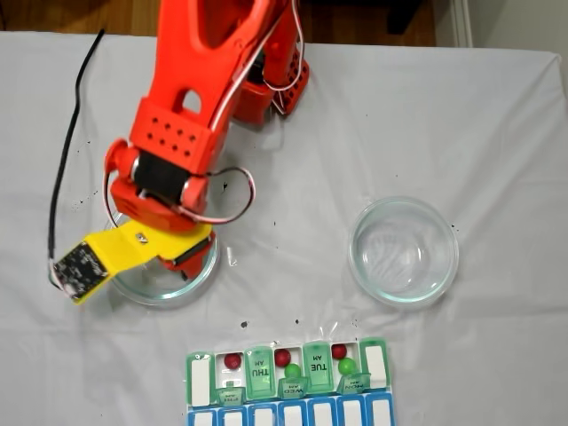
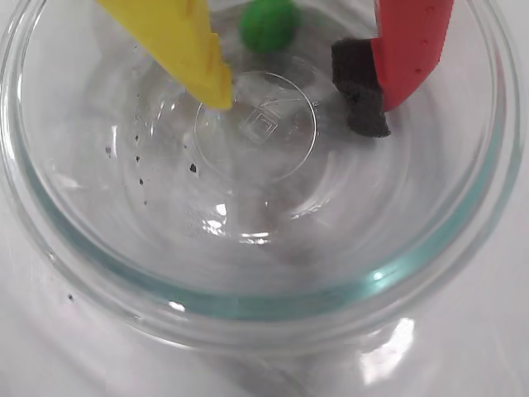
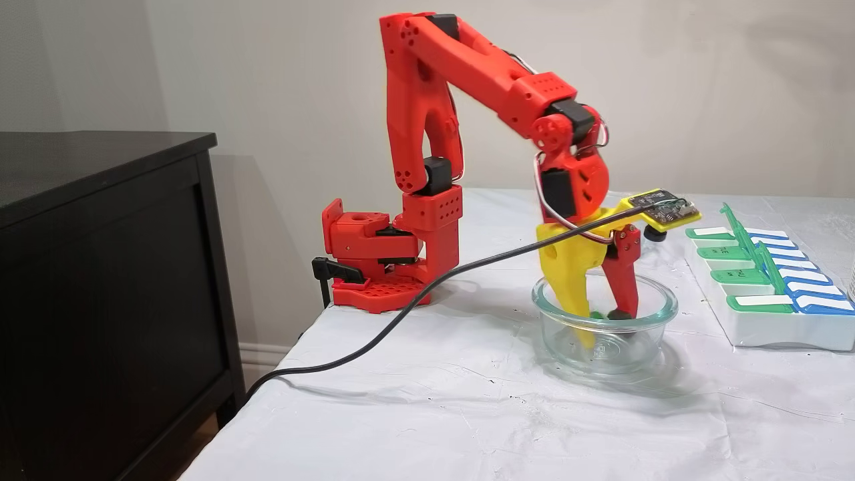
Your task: Sort medicines into box.
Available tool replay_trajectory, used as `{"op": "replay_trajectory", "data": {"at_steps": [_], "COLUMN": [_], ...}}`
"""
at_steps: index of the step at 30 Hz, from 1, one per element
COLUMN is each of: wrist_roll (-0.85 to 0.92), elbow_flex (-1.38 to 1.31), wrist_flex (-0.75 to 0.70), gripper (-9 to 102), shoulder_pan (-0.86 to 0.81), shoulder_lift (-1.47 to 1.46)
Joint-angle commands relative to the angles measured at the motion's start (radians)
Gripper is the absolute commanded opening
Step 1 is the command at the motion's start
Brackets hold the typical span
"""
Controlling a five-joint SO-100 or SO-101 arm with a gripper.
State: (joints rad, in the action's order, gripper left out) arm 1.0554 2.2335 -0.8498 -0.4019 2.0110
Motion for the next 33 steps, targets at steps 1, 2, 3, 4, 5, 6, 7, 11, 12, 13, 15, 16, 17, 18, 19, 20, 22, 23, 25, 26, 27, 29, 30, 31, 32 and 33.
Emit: {"op": "replay_trajectory", "data": {"at_steps": [1, 2, 3, 4, 5, 6, 7, 11, 12, 13, 15, 16, 17, 18, 19, 20, 22, 23, 25, 26, 27, 29, 30, 31, 32, 33], "wrist_roll": [-0.179, -0.201, -0.219, -0.233, -0.244, -0.252, -0.253, -0.206, -0.176, -0.138, -0.066, -0.041, -0.014, 0.009, 0.028, 0.046, 0.092, 0.115, 0.166, 0.192, 0.230, 0.324, 0.348, 0.390, 0.439, 0.479], "elbow_flex": [-0.133, -0.144, -0.155, -0.164, -0.173, -0.184, -0.192, -0.207, -0.212, -0.216, -0.230, -0.241, -0.250, -0.259, -0.272, -0.279, -0.288, -0.288, -0.288, -0.284, -0.278, -0.253, -0.242, -0.227, -0.213, -0.199], "wrist_flex": [-0.043, -0.052, -0.061, -0.072, -0.084, -0.100, -0.118, -0.192, -0.213, -0.235, -0.270, -0.281, -0.293, -0.307, -0.324, -0.339, -0.360, -0.367, -0.367, -0.360, -0.350, -0.310, -0.293, -0.268, -0.249, -0.224], "gripper": [25, 24, 24, 24, 25, 25, 25, 24, 24, 24, 23, 23, 22, 22, 22, 22, 21, 21, 20, 20, 20, 18, 17, 16, 14, 14], "shoulder_pan": [0.044, 0.049, 0.052, 0.055, 0.057, 0.058, 0.058, 0.057, 0.052, 0.048, 0.029, 0.017, 0.008, 0.000, -0.005, -0.008, -0.011, -0.014, -0.023, -0.028, -0.035, -0.060, -0.066, -0.077, -0.084, -0.092], "shoulder_lift": [0.008, 0.005, 0.000, -0.006, -0.014, -0.025, -0.034, -0.046, -0.048, -0.046, -0.035, -0.028, -0.021, -0.015, -0.009, -0.003, 0.012, 0.023, 0.046, 0.058, 0.071, 0.101, 0.110, 0.121, 0.132, 0.140]}}
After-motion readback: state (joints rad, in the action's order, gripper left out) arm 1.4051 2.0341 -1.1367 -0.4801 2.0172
